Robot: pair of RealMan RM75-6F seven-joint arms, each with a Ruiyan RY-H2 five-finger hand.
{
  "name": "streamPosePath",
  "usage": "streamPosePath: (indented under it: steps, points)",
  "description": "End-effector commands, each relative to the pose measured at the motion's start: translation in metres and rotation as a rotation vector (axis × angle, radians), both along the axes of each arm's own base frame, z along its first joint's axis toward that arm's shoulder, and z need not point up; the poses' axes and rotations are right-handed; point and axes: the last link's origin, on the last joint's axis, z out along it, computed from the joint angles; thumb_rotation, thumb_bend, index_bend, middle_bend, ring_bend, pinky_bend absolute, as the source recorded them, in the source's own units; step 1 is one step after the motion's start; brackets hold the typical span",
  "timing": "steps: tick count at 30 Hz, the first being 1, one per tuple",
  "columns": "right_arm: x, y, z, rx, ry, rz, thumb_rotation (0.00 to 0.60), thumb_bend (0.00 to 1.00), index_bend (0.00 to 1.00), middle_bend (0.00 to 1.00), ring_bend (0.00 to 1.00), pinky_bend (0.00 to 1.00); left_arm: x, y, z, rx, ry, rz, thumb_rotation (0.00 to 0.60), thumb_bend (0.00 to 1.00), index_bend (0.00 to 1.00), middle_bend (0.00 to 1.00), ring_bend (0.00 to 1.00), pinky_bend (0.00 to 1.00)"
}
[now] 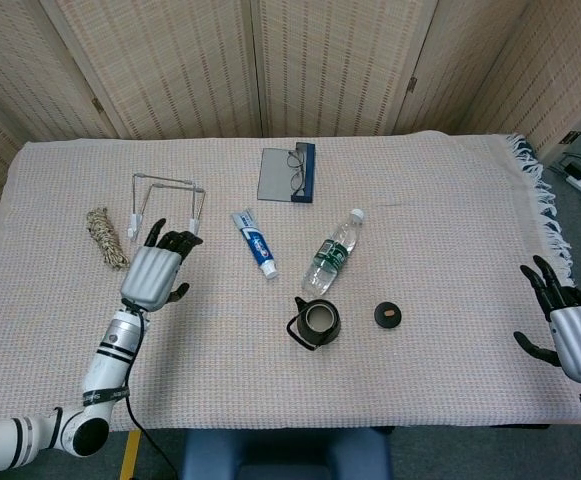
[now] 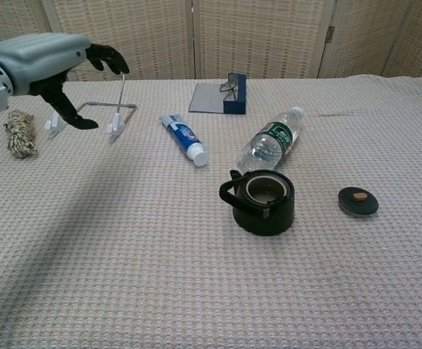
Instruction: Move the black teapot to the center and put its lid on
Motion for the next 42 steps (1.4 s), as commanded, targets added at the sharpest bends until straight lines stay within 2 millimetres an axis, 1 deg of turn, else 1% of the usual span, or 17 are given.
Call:
streamPosePath:
  steps: [1, 3, 6, 8, 11, 14, 20, 28, 33, 36, 42]
  points:
    - [0.005, -0.005, -0.005, 0.038, 0.013, 0.014, 0.600, 0.24, 0.00, 0.11, 0.43, 0.46, -0.054, -0.006, 0.037, 0.105, 0.010, 0.074, 0.600, 0.25, 0.26, 0.23, 0.21, 0.03]
    - [0.009, -0.009, -0.011, 0.069, 0.025, 0.022, 0.600, 0.23, 0.01, 0.13, 0.46, 0.53, -0.073, -0.013, 0.045, 0.134, 0.012, 0.107, 0.600, 0.25, 0.27, 0.24, 0.22, 0.01]
    - [0.016, -0.017, -0.023, 0.118, 0.040, 0.041, 0.600, 0.24, 0.03, 0.15, 0.55, 0.62, -0.096, -0.028, 0.054, 0.128, 0.001, 0.164, 0.600, 0.25, 0.27, 0.24, 0.22, 0.01]
    - [0.021, -0.022, -0.032, 0.140, 0.055, 0.057, 0.600, 0.23, 0.03, 0.15, 0.64, 0.65, -0.108, -0.037, 0.058, 0.130, 0.012, 0.183, 0.600, 0.25, 0.27, 0.24, 0.22, 0.00]
    - [0.028, -0.029, -0.045, 0.163, 0.073, 0.073, 0.600, 0.23, 0.03, 0.16, 0.74, 0.71, -0.122, -0.053, 0.063, 0.128, 0.030, 0.209, 0.600, 0.25, 0.27, 0.24, 0.21, 0.00]
    - [0.036, -0.038, -0.060, 0.198, 0.097, 0.080, 0.600, 0.23, 0.03, 0.16, 0.76, 0.73, -0.132, -0.068, 0.068, 0.122, 0.026, 0.233, 0.600, 0.25, 0.26, 0.24, 0.20, 0.00]
    - [0.052, -0.051, -0.084, 0.293, 0.162, 0.089, 0.600, 0.23, 0.03, 0.15, 0.78, 0.74, -0.139, -0.084, 0.076, 0.139, 0.020, 0.230, 0.600, 0.25, 0.26, 0.24, 0.20, 0.00]
    - [0.061, -0.067, -0.114, 0.408, 0.227, 0.083, 0.600, 0.23, 0.05, 0.15, 0.79, 0.75, -0.137, -0.096, 0.080, 0.146, 0.006, 0.190, 0.600, 0.25, 0.26, 0.24, 0.20, 0.00]
    - [0.066, -0.080, -0.132, 0.449, 0.250, 0.085, 0.600, 0.23, 0.08, 0.17, 0.80, 0.76, -0.138, -0.101, 0.078, 0.122, 0.002, 0.199, 0.600, 0.25, 0.26, 0.24, 0.20, 0.00]
    - [0.067, -0.087, -0.142, 0.462, 0.262, 0.089, 0.600, 0.23, 0.11, 0.21, 0.80, 0.77, -0.139, -0.102, 0.077, 0.104, -0.008, 0.206, 0.600, 0.25, 0.26, 0.24, 0.20, 0.00]
    - [0.070, -0.094, -0.158, 0.494, 0.294, 0.098, 0.600, 0.23, 0.15, 0.24, 0.81, 0.78, -0.140, -0.103, 0.080, 0.108, -0.007, 0.210, 0.600, 0.25, 0.25, 0.24, 0.19, 0.00]
